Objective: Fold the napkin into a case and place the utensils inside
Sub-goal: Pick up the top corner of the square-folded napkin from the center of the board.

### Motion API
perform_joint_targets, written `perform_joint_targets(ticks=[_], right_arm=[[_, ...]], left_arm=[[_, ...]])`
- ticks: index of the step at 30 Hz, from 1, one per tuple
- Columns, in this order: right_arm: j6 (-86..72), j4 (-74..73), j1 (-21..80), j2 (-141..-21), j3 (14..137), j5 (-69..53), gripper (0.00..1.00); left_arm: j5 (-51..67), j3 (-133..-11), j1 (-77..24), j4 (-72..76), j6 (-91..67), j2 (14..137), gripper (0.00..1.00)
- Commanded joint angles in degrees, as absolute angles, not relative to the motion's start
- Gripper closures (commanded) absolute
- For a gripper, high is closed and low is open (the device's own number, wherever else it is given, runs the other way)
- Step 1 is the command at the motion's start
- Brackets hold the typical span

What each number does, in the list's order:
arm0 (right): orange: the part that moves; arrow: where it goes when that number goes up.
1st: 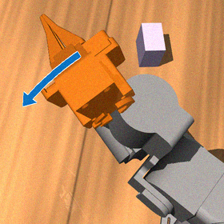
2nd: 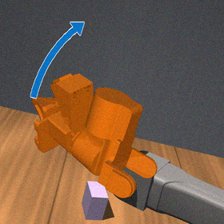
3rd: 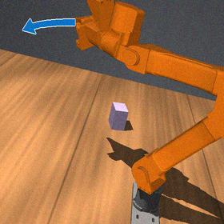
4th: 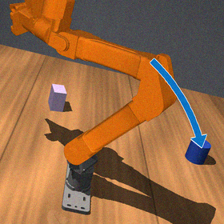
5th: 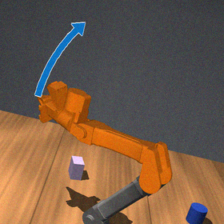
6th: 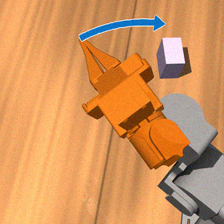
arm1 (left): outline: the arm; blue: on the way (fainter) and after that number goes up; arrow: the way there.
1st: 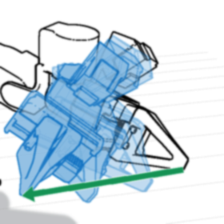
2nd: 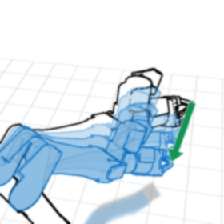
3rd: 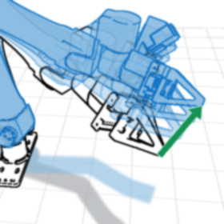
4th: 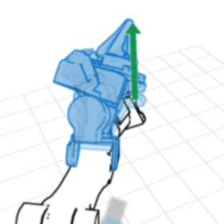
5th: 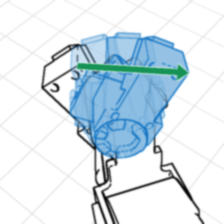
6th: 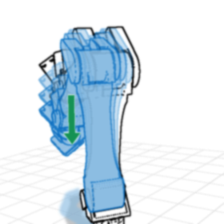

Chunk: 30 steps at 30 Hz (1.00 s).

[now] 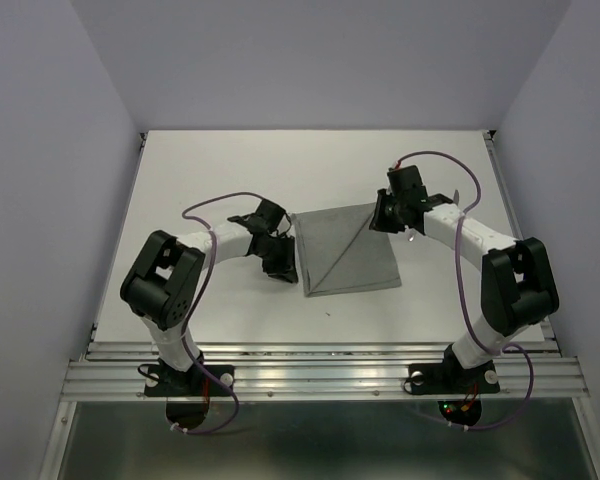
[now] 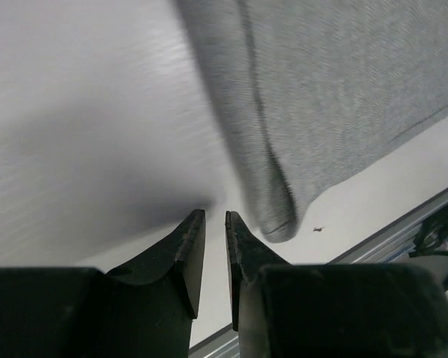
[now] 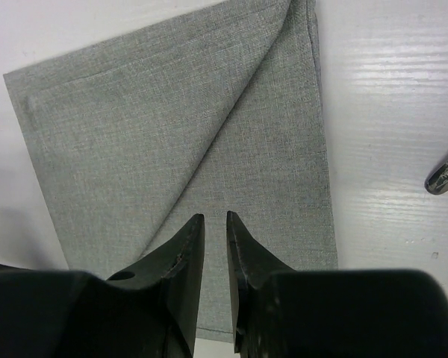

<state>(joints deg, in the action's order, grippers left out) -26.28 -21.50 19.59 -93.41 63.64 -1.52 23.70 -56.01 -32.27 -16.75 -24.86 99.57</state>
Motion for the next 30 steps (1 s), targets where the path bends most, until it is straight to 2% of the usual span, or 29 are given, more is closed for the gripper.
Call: perform_joint_targets(ticks=[1,4,7,11,14,23,30], right_arm=[[-24.7,-21.97,19.6,-92.9,66.88,-1.76,0.76],[-24.61,-22.32,19.6,-93.08,67.67,-1.76,0.76],[-24.78,-22.24,19.6,-93.43,68.29,-2.37,0.76],[-24.96,-22.59,20.65,-94.13,69.61,-2.2,0.76],[-25.22,-22.59,20.65,-94.3,69.52,-2.11,0.76],[-25.75,-22.24,21.7,-94.39,68.99,-1.49,0.75],[-26.19,-21.45,21.71,-94.75,68.64,-1.41,0.75]], left_arm=[[18.73,-62.02,-24.72,-24.51,-21.1,95.19,0.71],[17.76,-66.08,-23.12,-25.22,-20.57,96.58,0.71],[18.01,-72.84,-22.76,-24.35,-21.0,100.62,0.67],[19.51,-79.53,-22.76,-22.24,-22.5,107.2,0.41],[20.56,-84.45,-22.59,-21.18,-22.68,111.61,0.33],[19.51,-88.95,-22.68,-22.41,-20.66,118.03,0.27],[20.65,-86.84,-22.94,-20.74,-21.09,118.74,0.35]])
